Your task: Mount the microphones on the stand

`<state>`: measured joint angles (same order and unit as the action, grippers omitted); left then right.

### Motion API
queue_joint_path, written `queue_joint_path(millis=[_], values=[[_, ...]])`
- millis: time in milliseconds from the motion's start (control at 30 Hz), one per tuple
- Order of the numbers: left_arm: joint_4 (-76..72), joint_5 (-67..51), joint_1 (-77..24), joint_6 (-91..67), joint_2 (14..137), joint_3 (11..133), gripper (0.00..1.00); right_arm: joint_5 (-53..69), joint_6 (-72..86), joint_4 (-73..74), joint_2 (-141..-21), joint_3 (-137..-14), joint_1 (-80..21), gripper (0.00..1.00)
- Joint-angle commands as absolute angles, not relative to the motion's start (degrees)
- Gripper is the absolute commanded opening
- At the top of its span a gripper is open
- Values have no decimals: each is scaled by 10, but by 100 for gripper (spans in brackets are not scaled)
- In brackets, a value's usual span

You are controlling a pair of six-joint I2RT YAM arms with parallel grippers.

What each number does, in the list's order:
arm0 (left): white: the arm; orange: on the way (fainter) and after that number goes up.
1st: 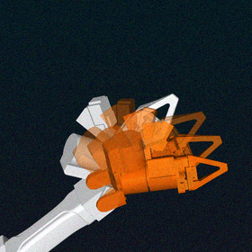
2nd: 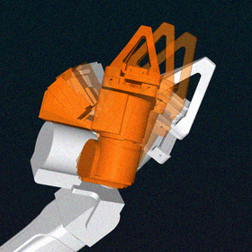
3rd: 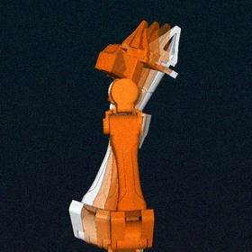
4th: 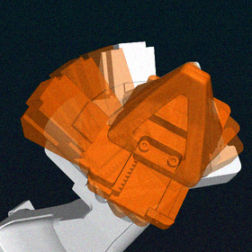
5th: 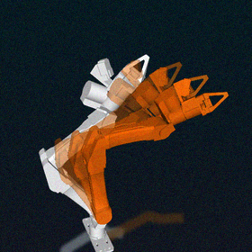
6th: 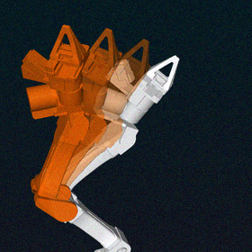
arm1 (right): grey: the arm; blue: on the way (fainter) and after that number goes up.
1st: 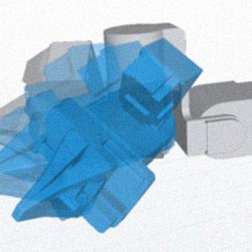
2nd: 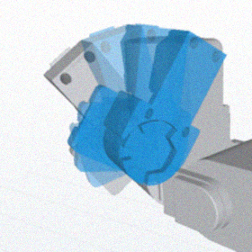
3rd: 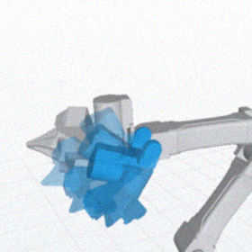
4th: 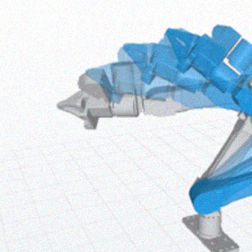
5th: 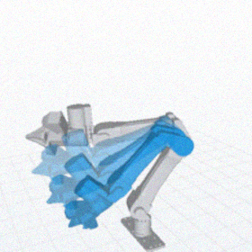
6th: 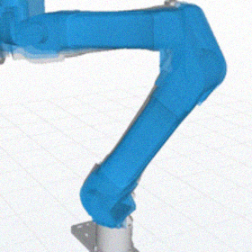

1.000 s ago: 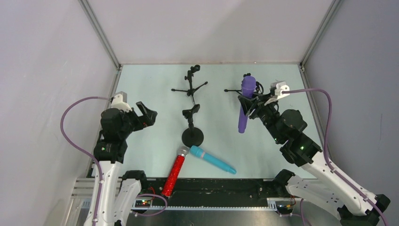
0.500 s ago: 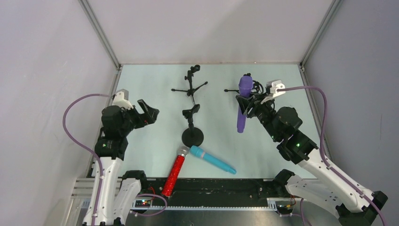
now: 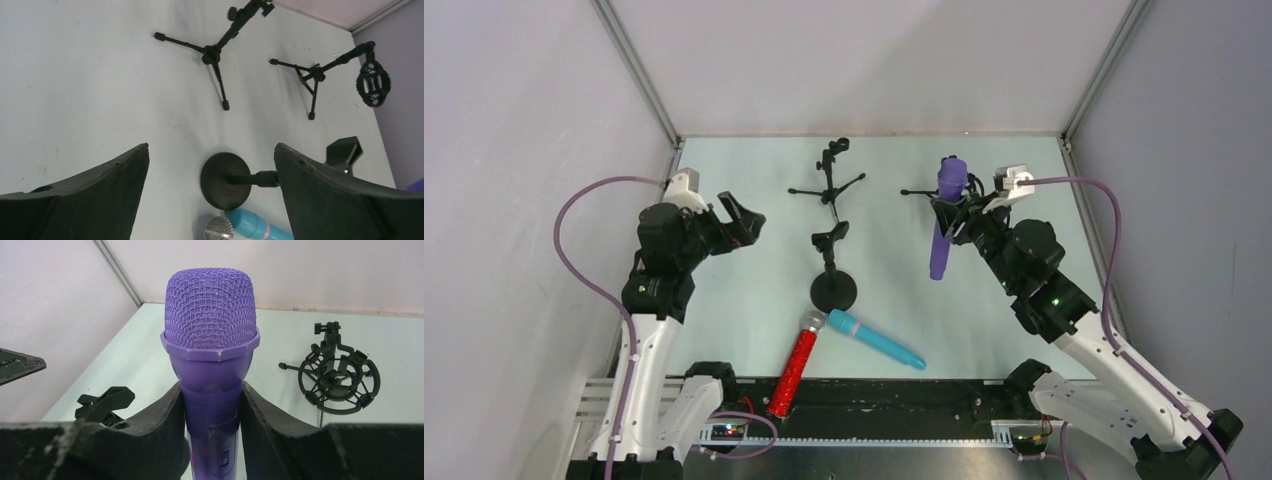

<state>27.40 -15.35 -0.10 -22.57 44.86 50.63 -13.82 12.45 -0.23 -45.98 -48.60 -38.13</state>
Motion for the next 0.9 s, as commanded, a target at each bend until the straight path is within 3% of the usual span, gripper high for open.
queue_joint_path(millis=[0, 867], values=[[256, -127, -43, -239, 463, 547, 98, -119, 143, -4, -462, -489, -364, 0], [239, -37, -321, -119, 550, 639, 94, -17, 180, 13, -511, -491, -320, 0]])
